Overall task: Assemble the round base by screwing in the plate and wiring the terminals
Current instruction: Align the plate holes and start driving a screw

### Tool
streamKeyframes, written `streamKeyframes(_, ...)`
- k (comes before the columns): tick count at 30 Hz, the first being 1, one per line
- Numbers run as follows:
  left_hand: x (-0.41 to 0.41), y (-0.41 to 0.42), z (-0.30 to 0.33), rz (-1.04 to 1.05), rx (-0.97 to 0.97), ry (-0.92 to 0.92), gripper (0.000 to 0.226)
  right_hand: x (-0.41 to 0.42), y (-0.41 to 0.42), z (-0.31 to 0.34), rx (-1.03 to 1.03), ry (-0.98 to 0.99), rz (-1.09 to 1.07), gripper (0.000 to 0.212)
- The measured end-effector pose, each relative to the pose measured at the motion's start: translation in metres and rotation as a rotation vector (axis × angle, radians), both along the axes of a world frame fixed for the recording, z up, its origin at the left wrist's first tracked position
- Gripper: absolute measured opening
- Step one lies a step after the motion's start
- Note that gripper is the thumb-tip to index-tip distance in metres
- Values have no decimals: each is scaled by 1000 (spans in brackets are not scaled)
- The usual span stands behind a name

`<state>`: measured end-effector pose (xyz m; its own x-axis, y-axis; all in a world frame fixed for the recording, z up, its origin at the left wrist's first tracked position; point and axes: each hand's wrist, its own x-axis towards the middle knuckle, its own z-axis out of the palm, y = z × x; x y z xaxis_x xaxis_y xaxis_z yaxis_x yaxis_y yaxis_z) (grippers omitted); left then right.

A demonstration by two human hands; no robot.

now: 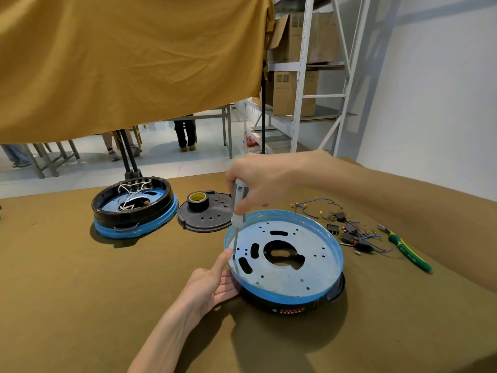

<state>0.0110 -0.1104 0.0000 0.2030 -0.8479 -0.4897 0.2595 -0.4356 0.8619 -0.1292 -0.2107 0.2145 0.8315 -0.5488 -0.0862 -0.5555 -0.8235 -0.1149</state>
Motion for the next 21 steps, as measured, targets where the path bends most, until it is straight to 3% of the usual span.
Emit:
streamKeyframes(6,-2,1,2,1,5,-10,76,2,3,-5,-88,-45,-86,44)
streamKeyframes(10,-2,2,2,2,9,4,67,2,7,0,-11,52,-59,30)
streamKeyframes(13,-2,2,3,3,13,-4,70,3,8,2,-14,17,3,20)
streamKeyframes(18,-2,3,4,0,5,-29,80,2,8,-4,-117,-24,-83,41)
streamKeyframes(21,-2,3,5,0,6,-16,80,1,10,-2,-24,1,-108,37)
